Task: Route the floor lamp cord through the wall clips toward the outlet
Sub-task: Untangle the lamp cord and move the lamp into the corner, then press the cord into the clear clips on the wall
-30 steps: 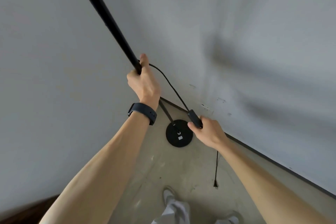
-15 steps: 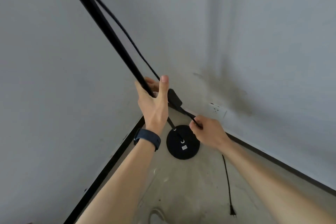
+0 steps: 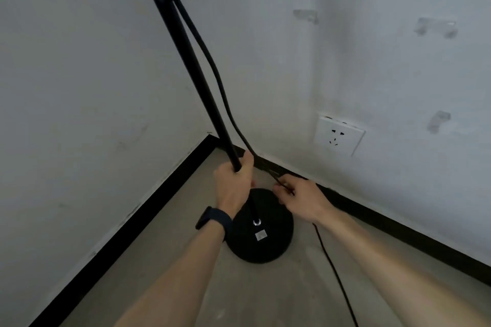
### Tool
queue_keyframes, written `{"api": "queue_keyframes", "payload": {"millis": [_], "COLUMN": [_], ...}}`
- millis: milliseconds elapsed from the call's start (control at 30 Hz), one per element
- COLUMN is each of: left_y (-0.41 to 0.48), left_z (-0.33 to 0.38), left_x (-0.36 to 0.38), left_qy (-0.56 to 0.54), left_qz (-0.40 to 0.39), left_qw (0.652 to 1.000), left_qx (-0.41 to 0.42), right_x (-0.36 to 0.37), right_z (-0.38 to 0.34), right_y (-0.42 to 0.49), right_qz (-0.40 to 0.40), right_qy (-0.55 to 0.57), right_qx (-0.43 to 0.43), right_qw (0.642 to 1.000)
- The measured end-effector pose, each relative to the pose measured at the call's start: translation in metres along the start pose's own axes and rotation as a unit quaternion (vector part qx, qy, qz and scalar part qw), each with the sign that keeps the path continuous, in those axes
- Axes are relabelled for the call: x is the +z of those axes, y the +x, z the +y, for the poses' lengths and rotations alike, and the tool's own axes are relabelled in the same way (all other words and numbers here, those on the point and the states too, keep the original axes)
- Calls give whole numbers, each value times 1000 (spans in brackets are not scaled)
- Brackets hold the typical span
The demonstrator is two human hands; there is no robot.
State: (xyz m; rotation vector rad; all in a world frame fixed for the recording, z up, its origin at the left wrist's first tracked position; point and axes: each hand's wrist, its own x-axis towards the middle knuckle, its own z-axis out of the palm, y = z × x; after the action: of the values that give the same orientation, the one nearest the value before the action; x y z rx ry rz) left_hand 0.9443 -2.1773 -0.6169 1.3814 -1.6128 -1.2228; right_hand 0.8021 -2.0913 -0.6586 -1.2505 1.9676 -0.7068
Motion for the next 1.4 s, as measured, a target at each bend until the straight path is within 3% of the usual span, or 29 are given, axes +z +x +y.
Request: {"api": "queue_keyframes", "payload": {"millis": [67, 267, 467, 833, 967, 1033, 1100, 1233, 1300, 1400], "left_y": [2, 22, 43, 38, 17, 3, -6, -8, 7, 36], "left_z": [-1, 22, 13, -12, 12, 36, 60, 105, 119, 133], "left_x": [12, 6, -9, -33, -28, -21, -11, 12, 16, 10], "left_qy": [-47, -33, -34, 28, 78, 81, 163, 339, 401, 444], "left_qz": [32, 144, 170, 147, 290, 273, 231, 157, 112, 47], "left_qw": [998, 989, 984, 989, 948, 934, 891, 711, 640, 595], "left_qx": [-7, -9, 35, 20, 102, 213, 355, 596, 645, 668], "right_x": [4, -36, -63, -65, -82, -92, -101, -117, -126, -138], "right_z": [8, 7, 10, -15, -18, -19, -23, -37, -50, -68], "right_y": [0, -25, -34, -43, -47, -49, -52, -59, -64, -70], "right_qz": [20, 106, 215, 228, 242, 254, 260, 284, 300, 317], "right_qy": [2, -12, -29, -57, -56, -54, -51, -57, -52, -47], "right_qx": [-2, 31, -16, -19, -16, -10, -7, -19, -25, -33], "right_qw": [1000, 994, 976, 972, 968, 966, 964, 957, 952, 947]}}
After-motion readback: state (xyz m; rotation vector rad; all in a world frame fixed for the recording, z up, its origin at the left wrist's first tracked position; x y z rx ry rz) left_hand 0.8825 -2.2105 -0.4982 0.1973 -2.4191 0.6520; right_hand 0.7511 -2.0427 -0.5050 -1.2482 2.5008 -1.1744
